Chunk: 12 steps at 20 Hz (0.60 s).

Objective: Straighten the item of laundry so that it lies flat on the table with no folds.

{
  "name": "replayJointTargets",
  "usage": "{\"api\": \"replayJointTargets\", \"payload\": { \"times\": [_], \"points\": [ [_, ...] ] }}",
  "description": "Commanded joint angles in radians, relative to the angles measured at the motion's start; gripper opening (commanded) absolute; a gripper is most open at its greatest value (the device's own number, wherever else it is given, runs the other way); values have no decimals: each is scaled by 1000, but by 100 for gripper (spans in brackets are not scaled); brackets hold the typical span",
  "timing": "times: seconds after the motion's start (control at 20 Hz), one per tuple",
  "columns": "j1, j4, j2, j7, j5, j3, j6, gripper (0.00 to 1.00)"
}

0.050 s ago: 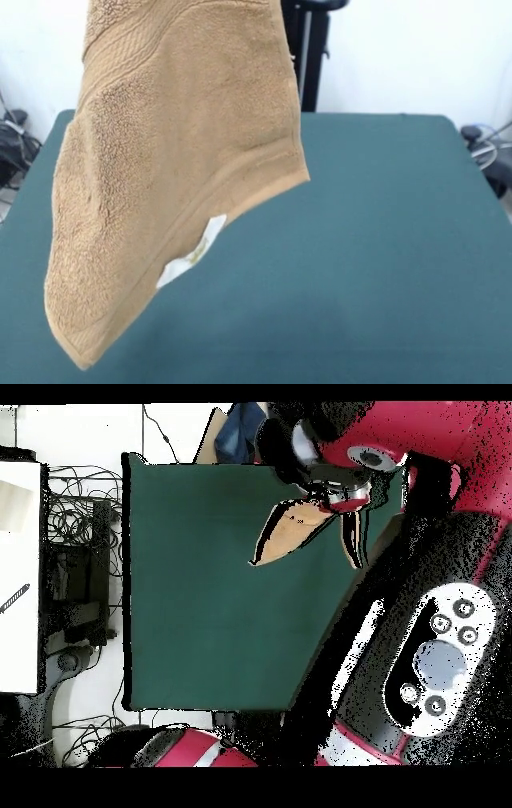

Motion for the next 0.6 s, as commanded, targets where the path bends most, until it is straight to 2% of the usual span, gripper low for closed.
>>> {"api": "replayJointTargets", "payload": {
  "times": [0.05,0.6],
  "points": [
    [25,172,38,288,14,25,-65,0],
    [17,200,39,276,14,32,-99,0]
  ]
}}
